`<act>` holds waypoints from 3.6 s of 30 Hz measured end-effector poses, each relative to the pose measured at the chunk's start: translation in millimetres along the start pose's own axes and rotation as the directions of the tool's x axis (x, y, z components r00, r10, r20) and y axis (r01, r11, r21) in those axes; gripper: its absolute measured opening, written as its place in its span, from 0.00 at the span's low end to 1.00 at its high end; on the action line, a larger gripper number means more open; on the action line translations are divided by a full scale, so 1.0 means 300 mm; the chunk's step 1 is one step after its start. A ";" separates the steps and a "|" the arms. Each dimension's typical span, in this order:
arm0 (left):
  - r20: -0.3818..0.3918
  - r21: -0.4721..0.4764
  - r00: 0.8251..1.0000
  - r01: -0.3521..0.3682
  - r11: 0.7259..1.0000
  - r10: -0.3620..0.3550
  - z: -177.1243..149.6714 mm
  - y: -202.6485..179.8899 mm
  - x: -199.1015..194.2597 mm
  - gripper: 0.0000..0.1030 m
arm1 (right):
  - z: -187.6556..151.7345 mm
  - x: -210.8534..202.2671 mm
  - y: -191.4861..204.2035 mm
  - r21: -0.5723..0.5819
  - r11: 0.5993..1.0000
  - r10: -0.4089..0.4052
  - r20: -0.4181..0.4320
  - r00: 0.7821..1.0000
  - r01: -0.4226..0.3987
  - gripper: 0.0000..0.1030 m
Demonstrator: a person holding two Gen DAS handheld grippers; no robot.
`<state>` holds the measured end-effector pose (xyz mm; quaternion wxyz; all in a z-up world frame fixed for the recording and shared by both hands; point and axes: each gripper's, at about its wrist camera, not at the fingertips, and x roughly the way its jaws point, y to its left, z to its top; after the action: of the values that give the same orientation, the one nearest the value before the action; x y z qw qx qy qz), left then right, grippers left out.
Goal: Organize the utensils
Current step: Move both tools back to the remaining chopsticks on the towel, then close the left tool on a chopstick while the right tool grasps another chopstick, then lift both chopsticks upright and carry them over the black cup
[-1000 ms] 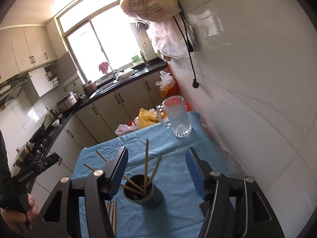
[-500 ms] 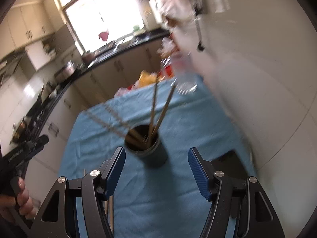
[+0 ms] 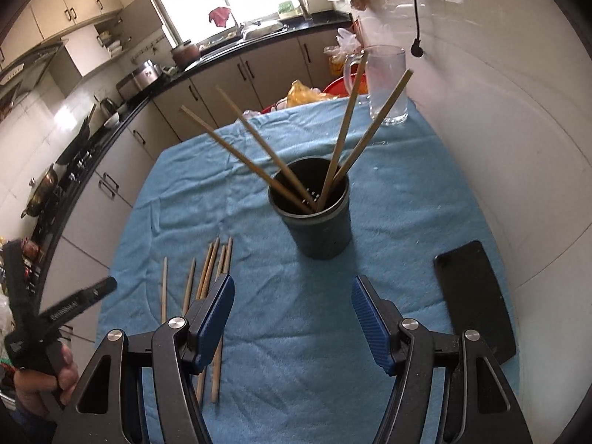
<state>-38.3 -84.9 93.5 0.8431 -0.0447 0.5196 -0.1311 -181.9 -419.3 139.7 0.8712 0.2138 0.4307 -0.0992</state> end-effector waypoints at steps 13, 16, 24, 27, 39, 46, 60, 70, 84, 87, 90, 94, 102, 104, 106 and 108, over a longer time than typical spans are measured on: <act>-0.111 0.079 0.994 0.003 0.997 0.006 0.018 -0.034 0.227 0.43 | -0.038 0.016 0.035 -0.056 0.998 -0.022 -0.038 0.999 0.020 0.68; -0.129 0.102 0.992 0.002 0.995 0.012 0.037 -0.057 0.285 0.29 | -0.042 0.002 0.006 -0.045 0.998 -0.045 -0.038 0.998 0.043 0.68; -0.125 0.146 0.990 -0.044 0.988 0.063 0.073 -0.077 0.349 0.07 | -0.046 -0.001 -0.035 -0.032 0.998 -0.052 -0.053 0.997 0.050 0.68; -0.126 0.146 0.990 -0.048 0.988 0.066 0.064 -0.053 0.338 0.07 | -0.038 0.026 -0.006 -0.058 0.998 -0.027 -0.076 0.997 0.023 0.68; -0.145 0.085 0.988 -0.044 0.995 0.056 -0.002 0.107 0.259 0.07 | 0.005 0.363 0.254 -0.104 0.984 0.110 -0.289 0.951 -0.145 0.28; -0.147 0.115 0.988 -0.035 0.993 0.052 -0.017 0.107 0.250 0.07 | 0.039 0.594 0.310 -0.044 0.995 0.064 -0.390 0.919 -0.088 0.22; -0.151 0.139 0.987 -0.040 0.989 0.061 0.008 0.087 0.271 0.07 | 0.080 0.720 0.348 -0.104 0.995 -0.041 -0.429 0.902 -0.004 0.16; -0.088 0.109 0.996 0.015 0.994 -0.005 0.060 0.079 0.209 0.06 | 0.109 0.602 0.376 -0.132 0.987 0.040 -0.324 0.945 -0.087 0.07; 0.127 0.086 0.991 0.036 0.996 -0.047 0.080 0.042 -0.127 0.06 | 0.084 0.157 0.364 -0.169 0.956 0.238 -0.031 0.971 -0.239 0.07; 0.146 0.091 0.988 0.034 0.995 -0.047 0.071 0.028 -0.162 0.06 | 0.065 0.121 0.346 -0.178 0.954 0.244 -0.004 0.970 -0.241 0.07; 0.163 0.095 0.986 0.031 0.995 -0.046 0.060 0.016 -0.197 0.06 | 0.060 0.090 0.326 -0.181 0.954 0.245 0.014 0.969 -0.238 0.07; 0.171 0.094 0.984 0.028 0.995 -0.044 0.044 0.006 -0.220 0.06 | 0.058 0.047 0.291 -0.170 0.954 0.257 0.039 0.966 -0.247 0.07; 0.197 0.109 0.980 0.021 0.994 -0.043 0.040 -0.023 -0.262 0.06 | 0.062 -0.011 0.247 -0.146 0.955 0.272 0.081 0.959 -0.259 0.07; 0.204 0.115 0.978 0.024 0.993 -0.047 0.041 -0.037 -0.275 0.06 | 0.060 -0.026 0.234 -0.144 0.954 0.276 0.092 0.957 -0.261 0.07; 0.215 0.125 0.975 0.023 0.992 -0.050 0.047 -0.053 -0.288 0.06 | 0.062 -0.042 0.229 -0.143 0.954 0.281 0.105 0.954 -0.265 0.07; 0.223 0.131 0.973 0.025 0.991 -0.054 0.052 -0.069 -0.299 0.06 | 0.067 -0.055 0.222 -0.140 0.952 0.289 0.113 0.951 -0.272 0.07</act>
<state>-66.1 -81.9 182.6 0.8951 -0.0156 0.4098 -0.1750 -154.1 -369.5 182.5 0.9145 0.2119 0.3425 0.0384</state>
